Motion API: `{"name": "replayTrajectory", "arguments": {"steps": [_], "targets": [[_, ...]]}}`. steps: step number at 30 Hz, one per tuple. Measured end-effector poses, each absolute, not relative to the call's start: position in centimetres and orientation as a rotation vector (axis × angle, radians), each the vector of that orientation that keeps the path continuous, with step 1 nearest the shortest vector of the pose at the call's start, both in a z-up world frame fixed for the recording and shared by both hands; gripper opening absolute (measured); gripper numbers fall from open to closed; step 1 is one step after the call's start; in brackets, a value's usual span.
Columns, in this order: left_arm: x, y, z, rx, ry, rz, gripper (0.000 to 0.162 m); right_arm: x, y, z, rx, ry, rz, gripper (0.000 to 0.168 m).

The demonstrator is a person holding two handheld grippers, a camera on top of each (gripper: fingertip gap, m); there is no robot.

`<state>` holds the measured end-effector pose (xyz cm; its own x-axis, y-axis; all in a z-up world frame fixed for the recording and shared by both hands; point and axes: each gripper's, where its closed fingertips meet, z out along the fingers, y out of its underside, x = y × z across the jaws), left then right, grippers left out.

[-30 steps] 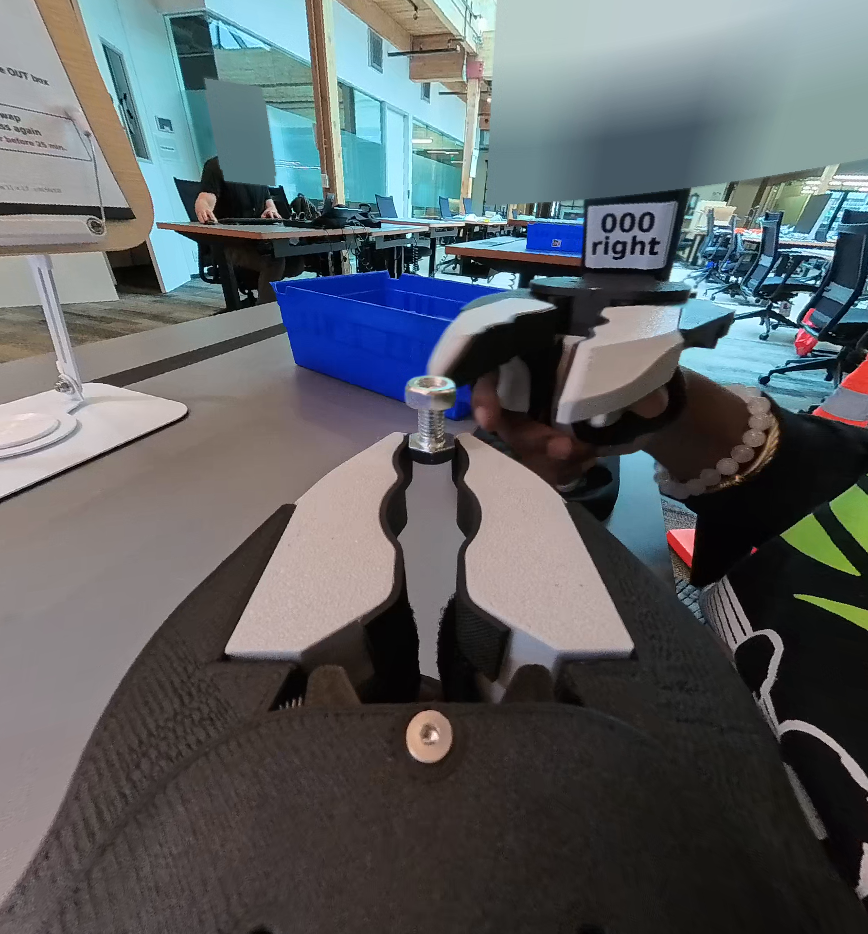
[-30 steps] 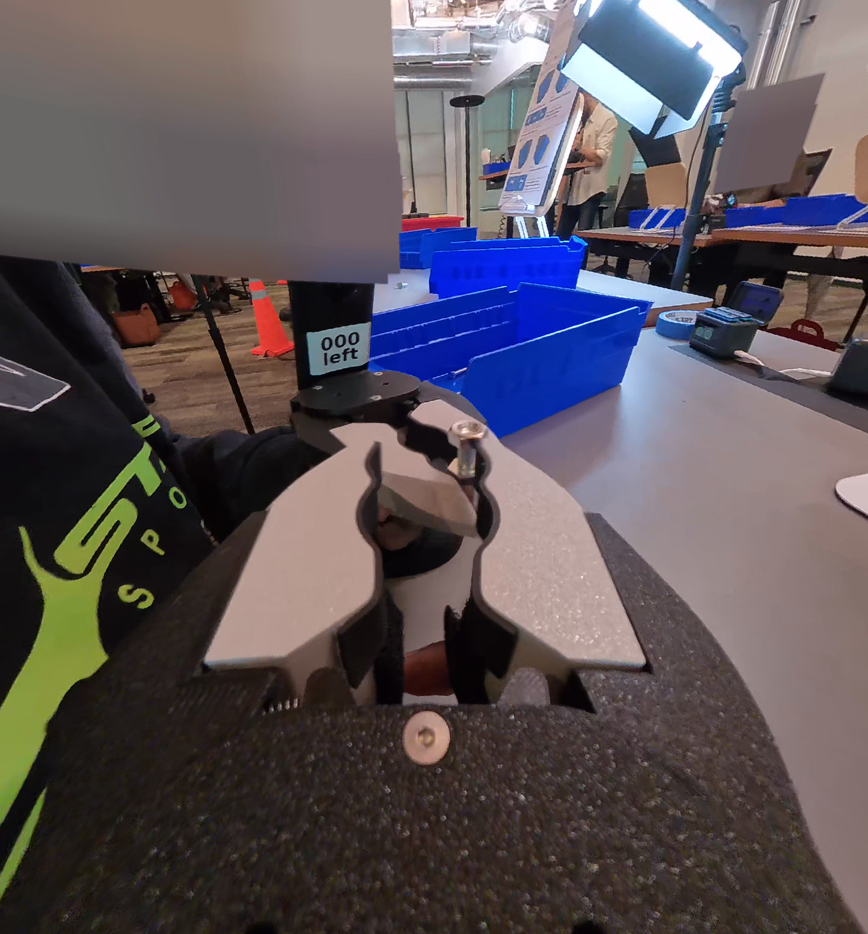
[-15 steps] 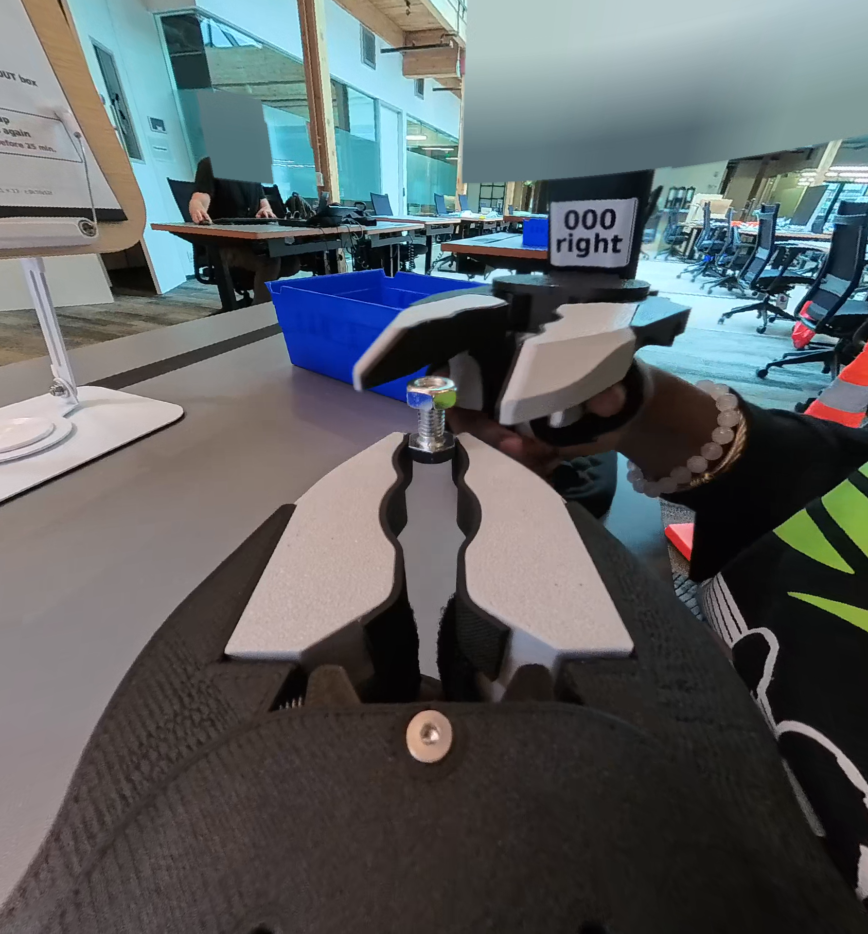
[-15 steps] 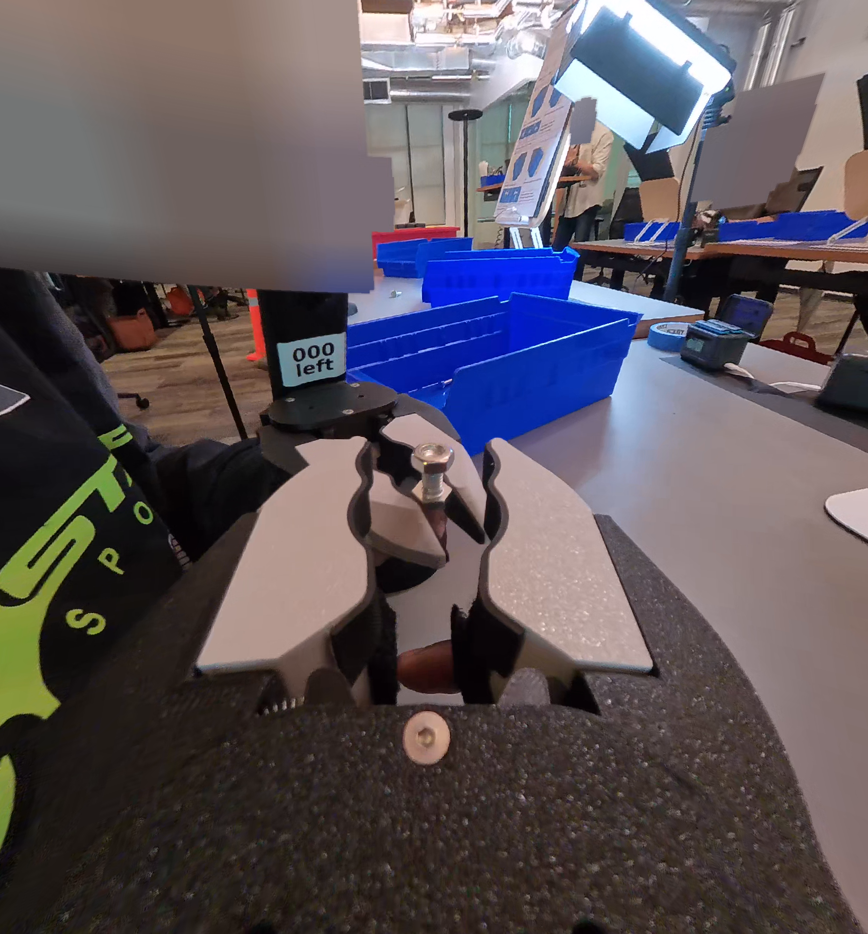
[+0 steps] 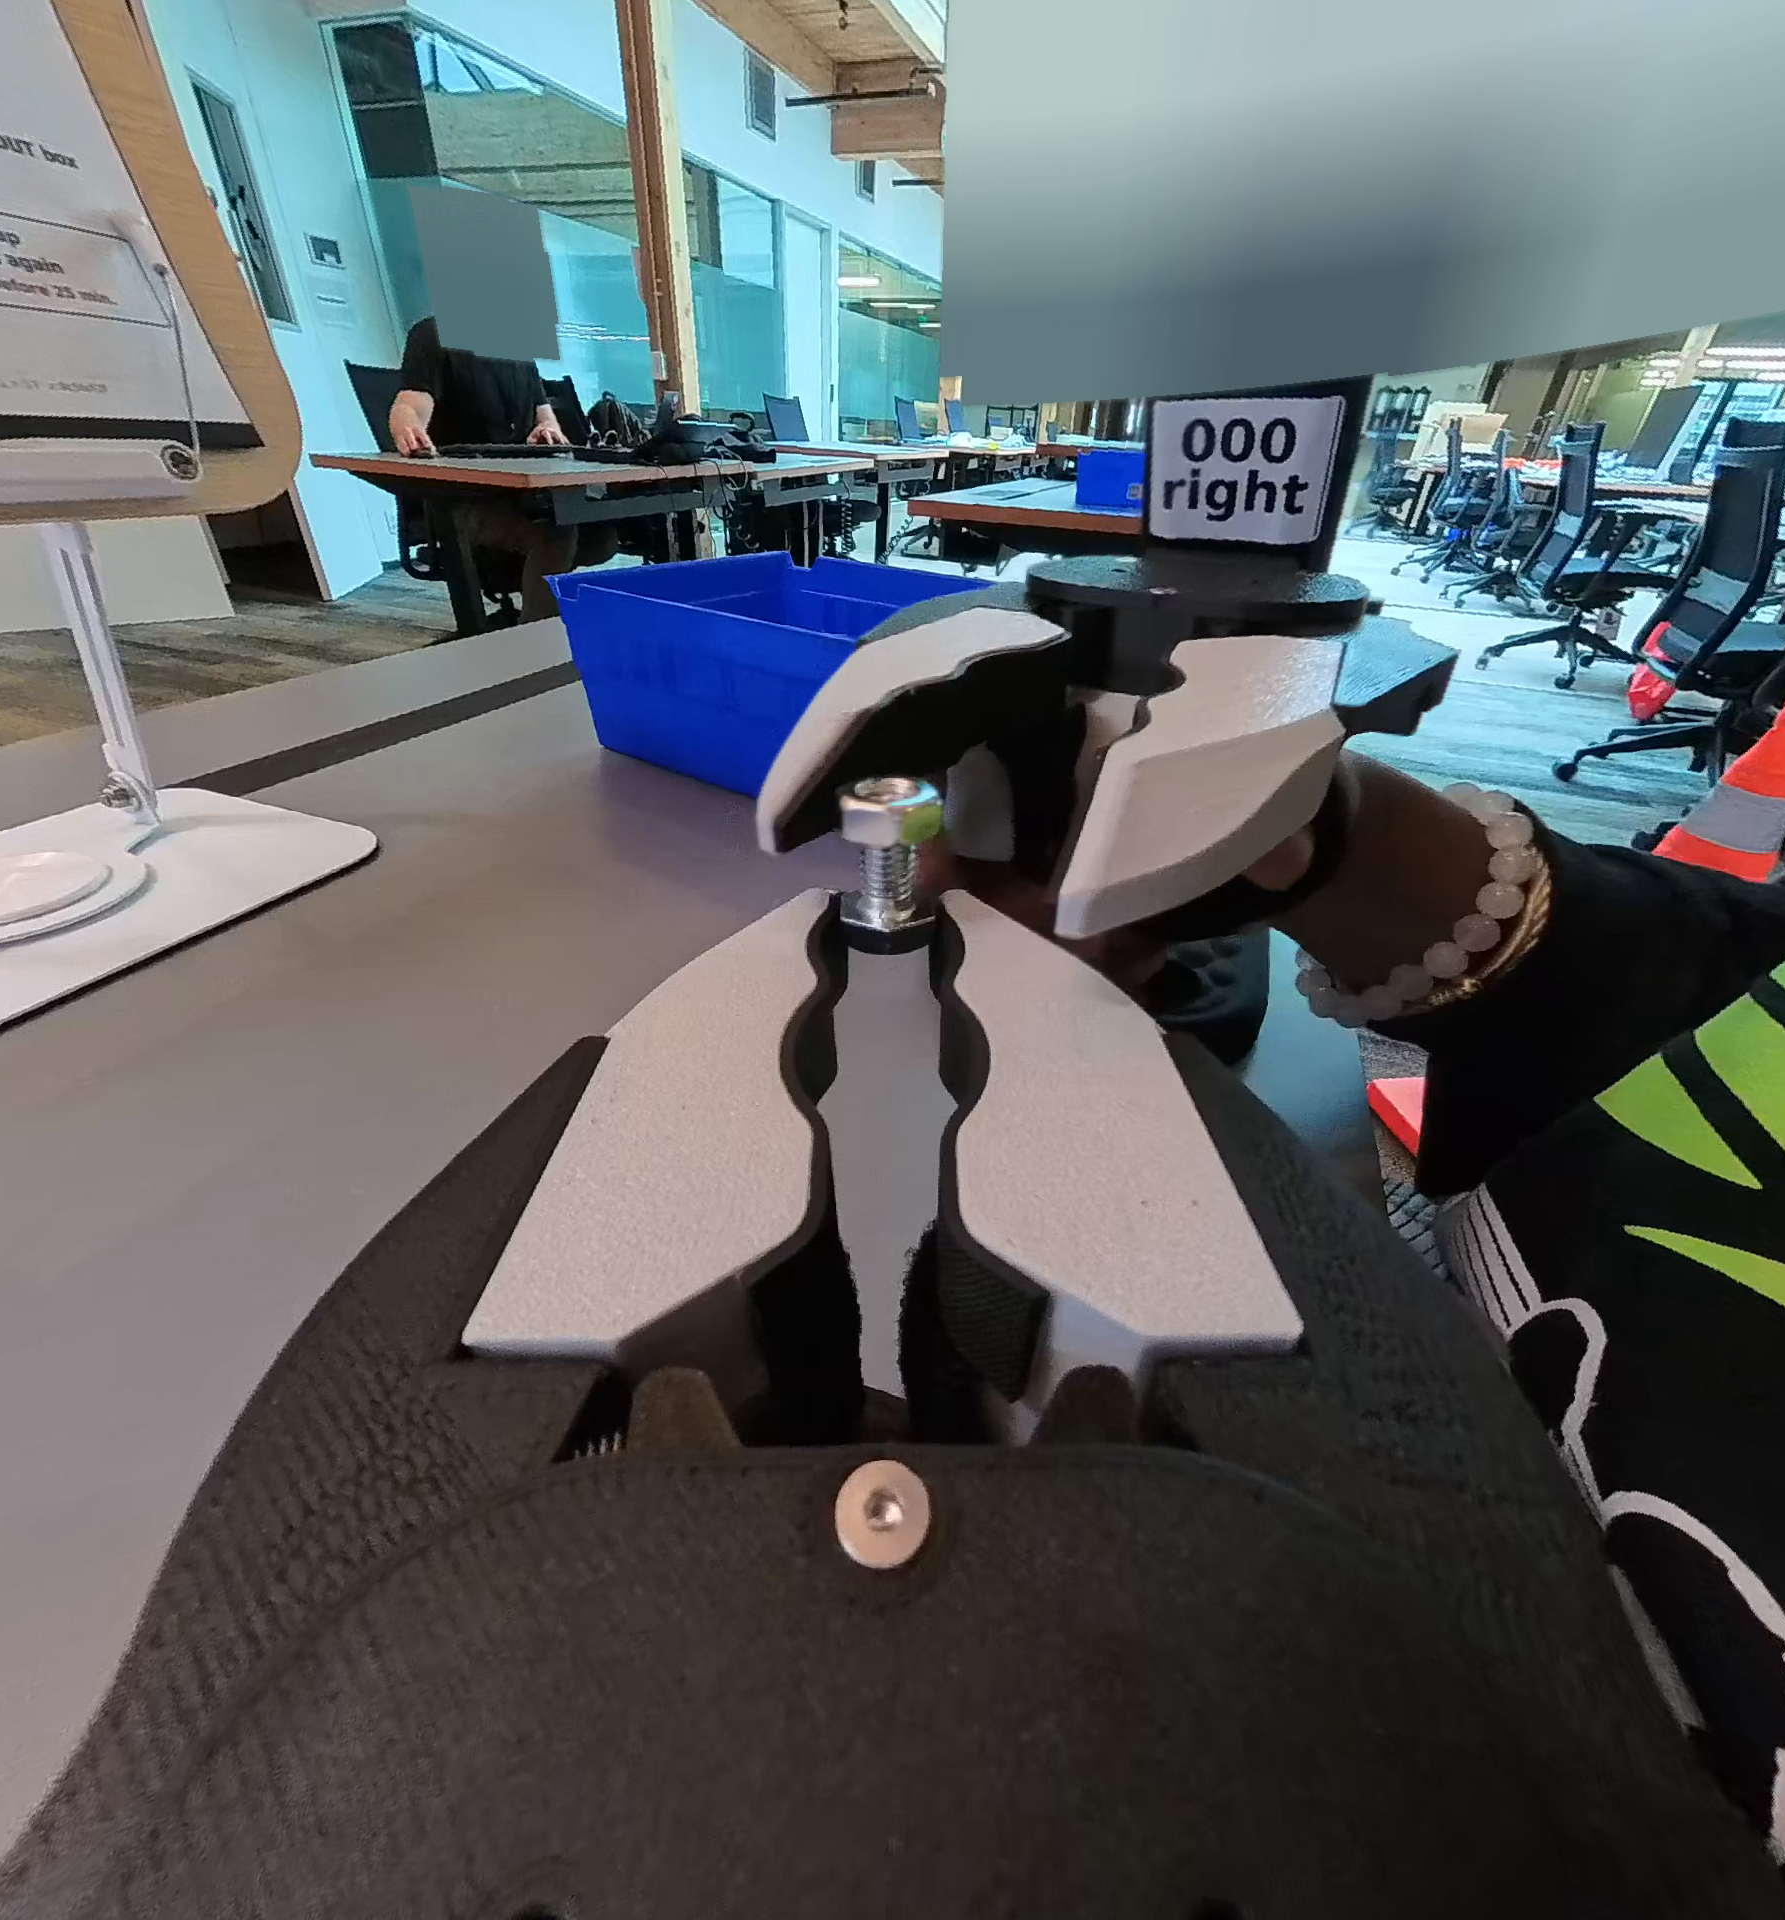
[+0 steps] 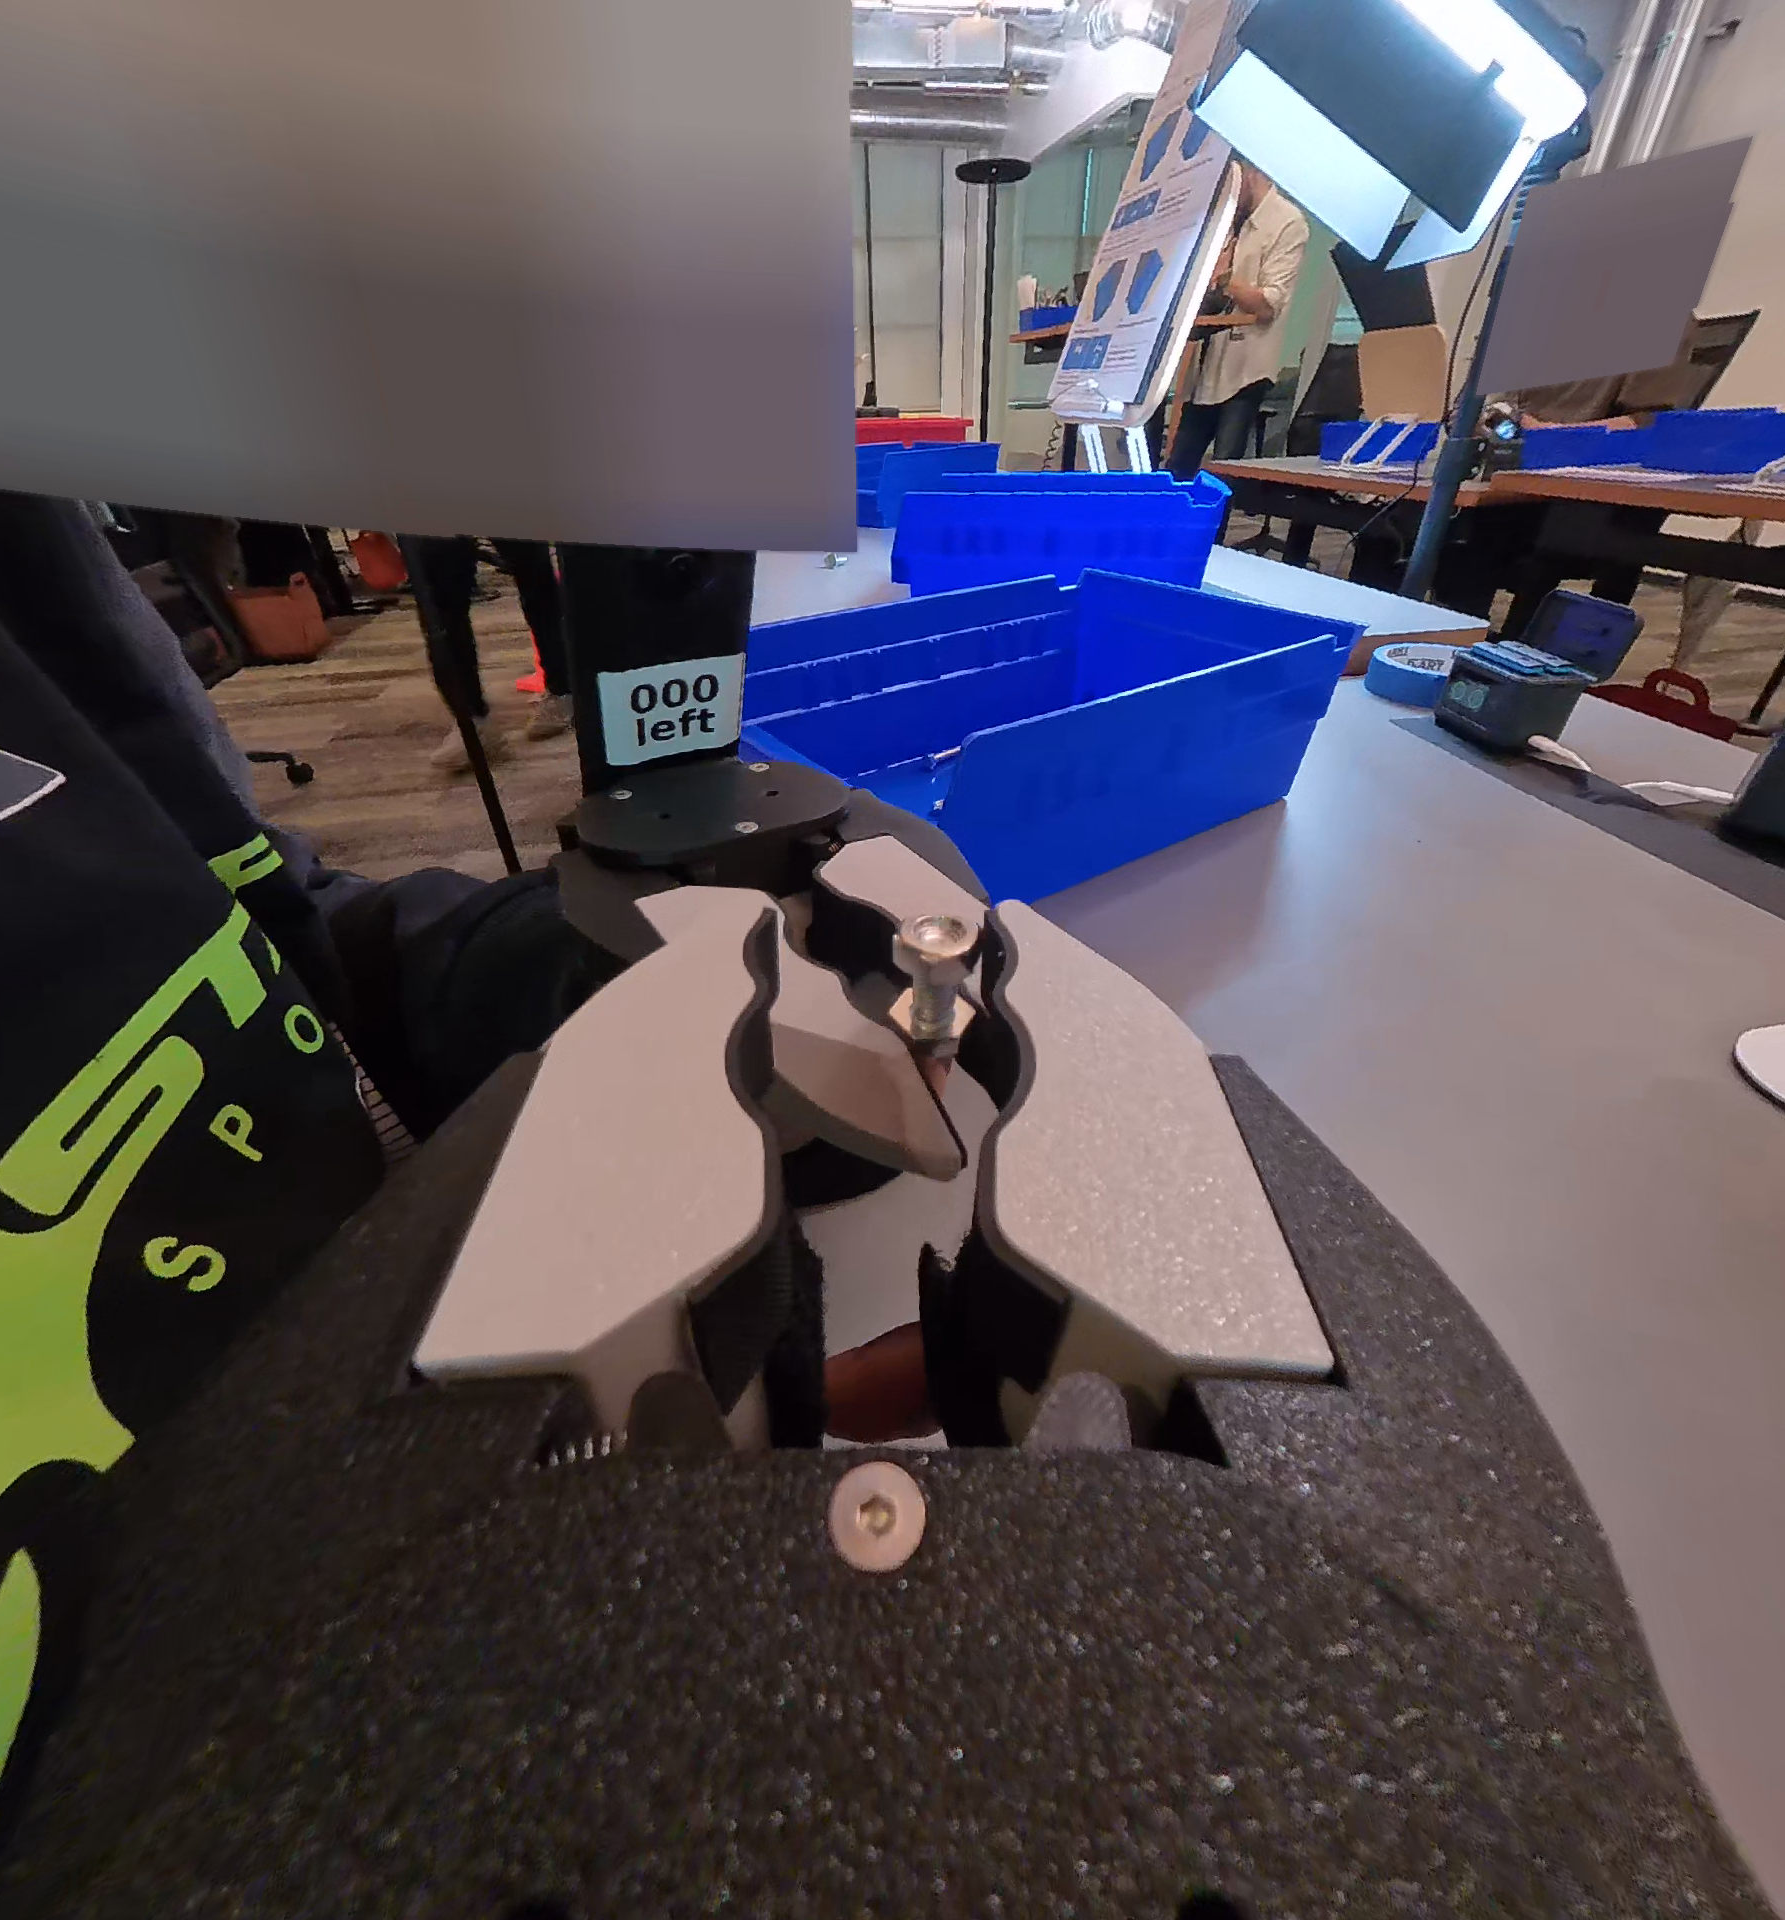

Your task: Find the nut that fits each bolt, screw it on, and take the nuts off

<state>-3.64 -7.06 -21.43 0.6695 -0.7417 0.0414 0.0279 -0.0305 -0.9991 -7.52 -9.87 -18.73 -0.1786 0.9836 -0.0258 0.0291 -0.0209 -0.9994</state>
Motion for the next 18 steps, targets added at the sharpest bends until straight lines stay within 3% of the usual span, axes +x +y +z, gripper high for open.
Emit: {"name": "replayTrajectory", "arguments": {"steps": [4, 9, 13, 18], "targets": [[-3.8, -6.9, -21.5, -1.488, 0.622, -0.683, 0.015, -6.4, -9.6, -18.7, -1.172, -1.314, 1.339, 0.034], [-4.3, -6.4, -21.5, -1.491, 0.609, -0.694, 0.015, -5.0, -10.5, -18.6, -1.152, -1.305, 1.400, 0.015], [-4.4, -6.1, -21.6, -1.492, 0.616, -0.689, 0.015, -5.1, -9.4, -18.5, -1.162, -1.252, 1.376, 0.019], [-4.4, -5.5, -21.7, -1.492, 0.623, -0.690, 0.015, -6.5, -8.9, -18.6, -1.165, -1.264, 1.378, 0.036]]}}
